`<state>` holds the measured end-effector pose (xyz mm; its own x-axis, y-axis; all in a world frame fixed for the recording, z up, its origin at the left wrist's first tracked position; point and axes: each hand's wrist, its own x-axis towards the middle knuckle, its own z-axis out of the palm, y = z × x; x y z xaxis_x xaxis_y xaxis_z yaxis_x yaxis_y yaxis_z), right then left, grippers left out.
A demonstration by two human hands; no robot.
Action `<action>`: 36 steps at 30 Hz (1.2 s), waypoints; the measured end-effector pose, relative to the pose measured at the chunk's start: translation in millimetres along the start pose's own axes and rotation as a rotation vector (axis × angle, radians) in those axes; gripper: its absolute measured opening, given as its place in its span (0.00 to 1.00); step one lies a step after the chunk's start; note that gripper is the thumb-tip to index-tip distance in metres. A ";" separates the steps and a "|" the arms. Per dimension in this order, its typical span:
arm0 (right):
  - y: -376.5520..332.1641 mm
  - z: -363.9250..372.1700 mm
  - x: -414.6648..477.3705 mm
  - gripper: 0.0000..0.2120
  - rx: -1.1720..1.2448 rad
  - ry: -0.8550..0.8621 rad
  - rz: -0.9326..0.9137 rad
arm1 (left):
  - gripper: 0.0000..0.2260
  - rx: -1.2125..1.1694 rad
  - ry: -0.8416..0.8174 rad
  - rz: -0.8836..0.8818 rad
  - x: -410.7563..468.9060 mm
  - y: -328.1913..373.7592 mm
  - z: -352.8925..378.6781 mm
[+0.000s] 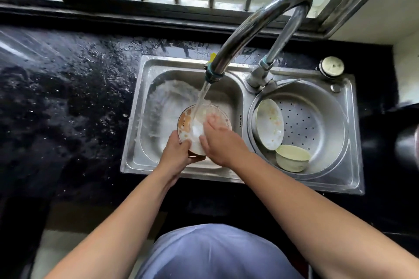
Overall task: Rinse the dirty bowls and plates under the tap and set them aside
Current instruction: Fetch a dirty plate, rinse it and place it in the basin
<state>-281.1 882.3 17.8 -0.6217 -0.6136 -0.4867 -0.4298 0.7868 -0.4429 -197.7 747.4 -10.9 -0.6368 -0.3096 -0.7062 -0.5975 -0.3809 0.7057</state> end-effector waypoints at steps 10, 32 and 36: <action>-2.3 -1.5 3.0 0.27 0.032 -0.012 -0.001 | 0.14 -0.010 0.045 0.010 2.3 -4.4 -2.2; -19.9 26.0 54.5 0.14 1.630 0.154 0.572 | 0.16 -0.029 0.239 -0.279 0.9 -16.3 -19.6; -22.6 28.3 62.3 0.18 2.208 0.301 0.817 | 0.23 -0.426 0.046 -0.483 5.1 -22.4 -15.4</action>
<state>-291.6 824.4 -23.8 -0.3653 -0.1546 -0.9179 0.7924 -0.5692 -0.2195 -180.1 741.0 -31.1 -0.3173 -0.0497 -0.9470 -0.5595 -0.7965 0.2292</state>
